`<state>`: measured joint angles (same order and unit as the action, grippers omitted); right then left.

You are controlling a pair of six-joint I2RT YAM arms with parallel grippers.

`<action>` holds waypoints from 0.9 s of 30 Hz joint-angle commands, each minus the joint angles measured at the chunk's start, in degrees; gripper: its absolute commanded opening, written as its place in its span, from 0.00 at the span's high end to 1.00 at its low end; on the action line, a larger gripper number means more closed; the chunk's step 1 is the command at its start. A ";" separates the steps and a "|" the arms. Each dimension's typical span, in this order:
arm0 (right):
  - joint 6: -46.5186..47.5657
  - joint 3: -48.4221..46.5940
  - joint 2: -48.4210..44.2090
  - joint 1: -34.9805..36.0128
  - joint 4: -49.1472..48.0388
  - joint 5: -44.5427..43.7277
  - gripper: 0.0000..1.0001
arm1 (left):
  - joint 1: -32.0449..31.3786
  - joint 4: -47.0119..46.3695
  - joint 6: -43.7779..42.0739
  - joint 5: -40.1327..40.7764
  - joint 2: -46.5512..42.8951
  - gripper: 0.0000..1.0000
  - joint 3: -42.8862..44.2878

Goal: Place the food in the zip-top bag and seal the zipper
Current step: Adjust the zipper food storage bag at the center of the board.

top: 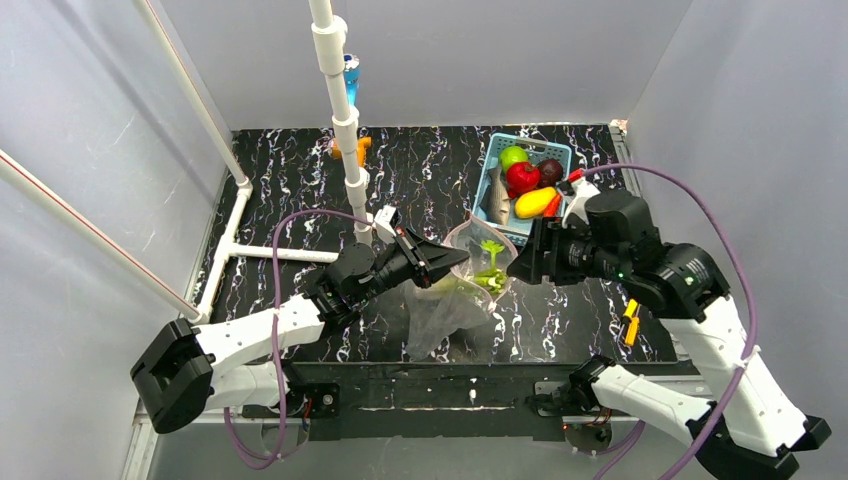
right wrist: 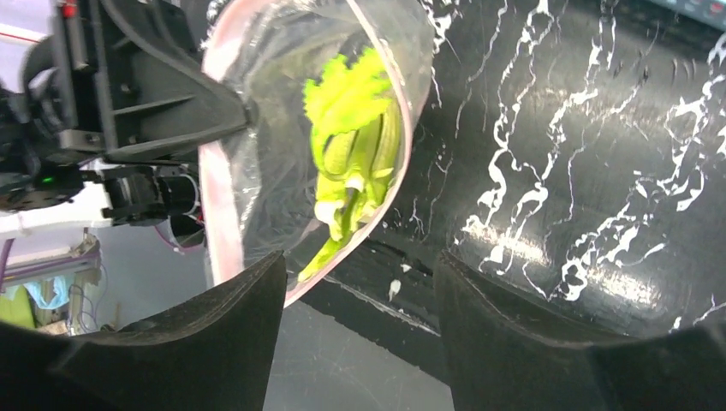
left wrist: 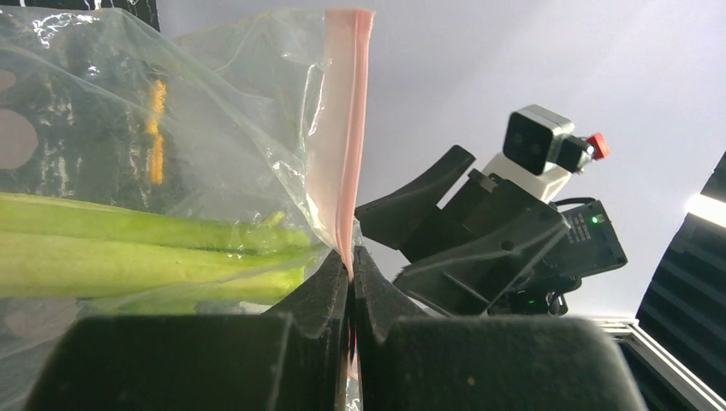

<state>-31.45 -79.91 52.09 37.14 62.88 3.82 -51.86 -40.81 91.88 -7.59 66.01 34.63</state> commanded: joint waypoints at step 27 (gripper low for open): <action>9.45 -1.99 10.75 0.48 -16.67 10.58 0.99 | 0.56 34.92 -21.55 5.74 -9.12 1.00 12.69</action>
<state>-23.25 -86.46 62.08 37.40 50.04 13.31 -51.82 -10.71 70.77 -4.68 58.19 51.01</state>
